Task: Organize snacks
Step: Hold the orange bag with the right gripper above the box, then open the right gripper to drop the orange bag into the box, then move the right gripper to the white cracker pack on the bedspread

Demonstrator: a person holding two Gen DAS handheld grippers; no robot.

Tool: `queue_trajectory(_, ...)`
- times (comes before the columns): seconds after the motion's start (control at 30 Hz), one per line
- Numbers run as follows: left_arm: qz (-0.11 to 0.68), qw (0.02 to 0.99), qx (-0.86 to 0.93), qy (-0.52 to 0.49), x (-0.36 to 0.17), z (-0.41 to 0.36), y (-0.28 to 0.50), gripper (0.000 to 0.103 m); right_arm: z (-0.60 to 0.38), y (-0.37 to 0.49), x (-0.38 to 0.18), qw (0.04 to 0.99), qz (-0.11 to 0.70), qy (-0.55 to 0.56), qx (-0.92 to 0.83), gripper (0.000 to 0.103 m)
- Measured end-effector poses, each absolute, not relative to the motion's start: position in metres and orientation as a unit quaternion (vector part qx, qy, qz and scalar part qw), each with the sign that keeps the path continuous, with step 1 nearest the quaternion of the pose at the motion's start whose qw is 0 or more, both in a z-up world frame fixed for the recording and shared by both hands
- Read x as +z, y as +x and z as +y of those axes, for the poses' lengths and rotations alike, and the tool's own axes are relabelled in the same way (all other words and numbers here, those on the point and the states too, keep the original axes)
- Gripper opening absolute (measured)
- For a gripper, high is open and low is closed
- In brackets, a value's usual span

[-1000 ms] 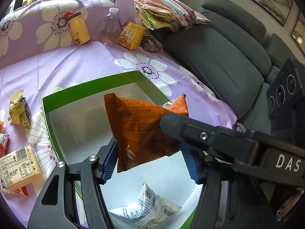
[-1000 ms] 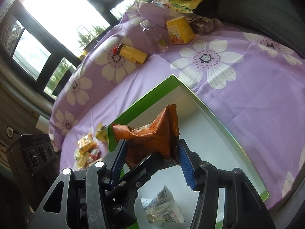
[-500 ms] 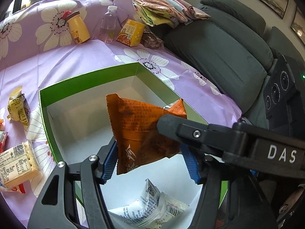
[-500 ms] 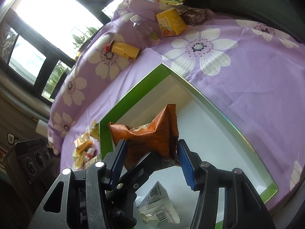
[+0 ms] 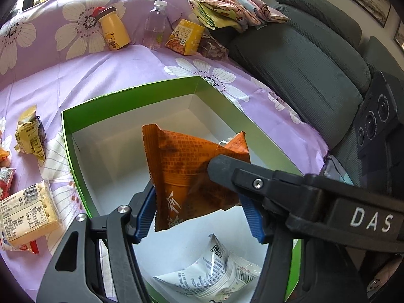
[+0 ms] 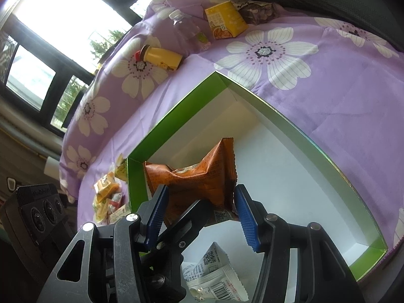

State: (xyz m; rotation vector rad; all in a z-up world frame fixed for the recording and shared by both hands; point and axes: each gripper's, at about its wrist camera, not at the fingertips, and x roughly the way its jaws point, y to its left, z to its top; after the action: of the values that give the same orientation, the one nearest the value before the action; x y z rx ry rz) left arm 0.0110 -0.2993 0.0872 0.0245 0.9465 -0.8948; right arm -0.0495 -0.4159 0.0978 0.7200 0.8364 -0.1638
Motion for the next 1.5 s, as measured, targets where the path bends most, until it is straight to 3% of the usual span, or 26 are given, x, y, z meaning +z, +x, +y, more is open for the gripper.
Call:
queue_trajectory(1.13, 0.414, 0.81, -0.414, 0.015, 0.101, -0.295, 0.007, 0.064, -0.443, -0.069, 0.094, 0.836, 0.367, 0.385, -0.135, 0.059)
queue_trajectory(1.5, 0.411, 0.826, -0.385, -0.018, 0.107, -0.271, 0.02, 0.069, -0.442, -0.071, 0.095, 0.839, 0.357, 0.388, -0.139, 0.075)
